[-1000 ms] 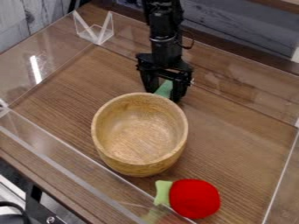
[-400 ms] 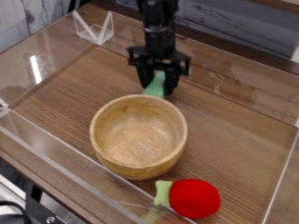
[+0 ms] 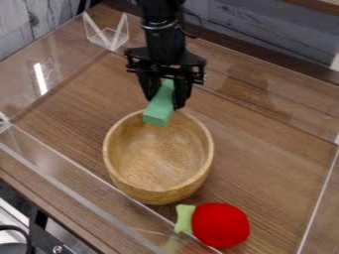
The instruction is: Put the green block in the brown bowl
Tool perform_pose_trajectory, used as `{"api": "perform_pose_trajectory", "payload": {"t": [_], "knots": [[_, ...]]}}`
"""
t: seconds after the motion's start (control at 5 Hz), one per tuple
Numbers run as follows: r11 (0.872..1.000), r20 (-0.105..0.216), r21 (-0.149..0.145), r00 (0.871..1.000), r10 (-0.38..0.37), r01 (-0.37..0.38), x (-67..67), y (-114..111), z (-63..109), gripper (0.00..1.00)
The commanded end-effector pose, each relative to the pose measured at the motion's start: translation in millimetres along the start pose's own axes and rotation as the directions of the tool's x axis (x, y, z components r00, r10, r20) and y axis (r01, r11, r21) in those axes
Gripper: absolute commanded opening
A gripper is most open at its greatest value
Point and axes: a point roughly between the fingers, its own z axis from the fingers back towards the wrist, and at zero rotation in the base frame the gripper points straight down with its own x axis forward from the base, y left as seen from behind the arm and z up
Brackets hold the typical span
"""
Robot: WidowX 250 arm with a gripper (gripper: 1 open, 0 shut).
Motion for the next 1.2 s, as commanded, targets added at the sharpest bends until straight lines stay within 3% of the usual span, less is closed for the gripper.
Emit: {"api": "perform_pose_trajectory", "payload": {"t": [0.0,0.4,1.0], "knots": [[0.999,0.030,0.008,0.998,-0.052,0.052,-17.7,-4,8.1,0.00],[0.999,0.012,0.030,0.999,0.042,-0.043,-27.9,-7,-24.3,0.00],[0.998,-0.013,0.049,0.999,0.050,-0.050,-47.9,-14,-43.4,0.00]]}}
